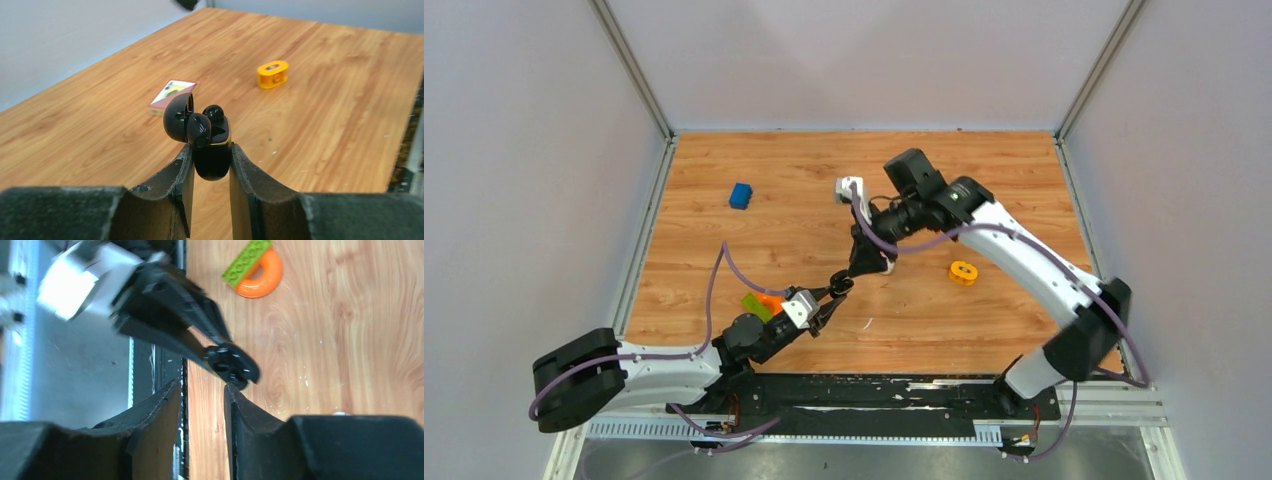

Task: Insert the wireless bluetooth earbuds into the charging case
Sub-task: Place the earbud in the charging case, then adjust the earbud with the charging case.

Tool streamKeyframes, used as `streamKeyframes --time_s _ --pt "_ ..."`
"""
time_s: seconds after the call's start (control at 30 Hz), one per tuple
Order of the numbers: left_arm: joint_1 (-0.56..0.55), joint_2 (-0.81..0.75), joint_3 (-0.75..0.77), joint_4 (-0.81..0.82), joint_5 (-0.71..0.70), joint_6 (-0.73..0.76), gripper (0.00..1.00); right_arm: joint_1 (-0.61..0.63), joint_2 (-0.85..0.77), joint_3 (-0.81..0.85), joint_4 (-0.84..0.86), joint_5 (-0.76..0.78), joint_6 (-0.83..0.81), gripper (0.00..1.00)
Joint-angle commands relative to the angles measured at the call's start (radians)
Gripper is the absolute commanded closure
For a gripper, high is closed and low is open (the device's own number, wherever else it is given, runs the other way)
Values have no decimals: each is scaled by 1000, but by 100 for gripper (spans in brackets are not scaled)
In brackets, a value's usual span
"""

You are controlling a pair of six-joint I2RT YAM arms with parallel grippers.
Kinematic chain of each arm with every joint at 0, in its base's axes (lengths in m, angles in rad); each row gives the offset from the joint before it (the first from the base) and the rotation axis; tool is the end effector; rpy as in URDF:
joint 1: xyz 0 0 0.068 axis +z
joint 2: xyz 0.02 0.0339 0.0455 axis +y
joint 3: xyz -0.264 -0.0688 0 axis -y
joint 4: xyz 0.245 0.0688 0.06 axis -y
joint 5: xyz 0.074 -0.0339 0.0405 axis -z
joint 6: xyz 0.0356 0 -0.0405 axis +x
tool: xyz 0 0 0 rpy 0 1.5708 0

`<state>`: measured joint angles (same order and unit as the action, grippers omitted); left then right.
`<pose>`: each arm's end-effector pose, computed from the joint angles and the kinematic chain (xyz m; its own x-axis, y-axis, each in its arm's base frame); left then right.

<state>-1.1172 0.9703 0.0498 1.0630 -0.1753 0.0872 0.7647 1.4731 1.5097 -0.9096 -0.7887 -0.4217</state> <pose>0.0822 -0.1545 0.1881 0.1325 -0.0761 -0.9883 0.8010 0.5956 0.0615 0.1994 0.2263 0.3692 -0.1701 -0.5630 -0.8087 -0.9716 -0.0411 0.2330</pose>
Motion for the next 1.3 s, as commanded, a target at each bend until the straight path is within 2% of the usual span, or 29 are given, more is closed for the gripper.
streamKeyframes --time_s 0.0,0.13,0.17,0.23,0.27,0.3,0.33,0.43,0.47,0.53,0.67,0.8,1.0,1.27 --pt "-27 26 24 37 -182 123 100 -133 185 141 -106 -168 172 57" --pt "-36 47 18 55 -202 148 100 -151 252 383 -198 15 -23 46" --pt "-37 51 16 64 -206 152 100 -173 264 453 -208 18 -49 38" --pt "-38 58 16 76 -219 159 100 -216 265 535 -153 20 21 6" --pt "-39 60 15 81 -225 163 100 -230 255 536 -110 20 72 1" --pt "-40 61 16 83 -232 166 100 -236 244 523 -79 23 116 1" --pt "-40 60 15 83 -236 164 100 -237 245 525 -83 -4 136 3" --pt "-40 63 12 88 -238 158 100 -213 277 529 -132 -46 225 35" --pt "-40 64 12 89 -235 152 100 -190 262 486 -125 -5 241 37" --pt "-40 69 10 97 -232 147 100 -123 235 412 -137 117 241 38" --pt "-40 80 2 129 -230 138 100 -26 202 299 -176 214 278 42" --pt "-40 86 1 137 -217 135 100 3 207 267 -196 240 320 51" --pt "-40 112 3 160 -207 127 100 33 246 252 -167 221 384 50" --pt "-40 97 -8 186 -217 116 100 102 316 299 -144 303 456 52"
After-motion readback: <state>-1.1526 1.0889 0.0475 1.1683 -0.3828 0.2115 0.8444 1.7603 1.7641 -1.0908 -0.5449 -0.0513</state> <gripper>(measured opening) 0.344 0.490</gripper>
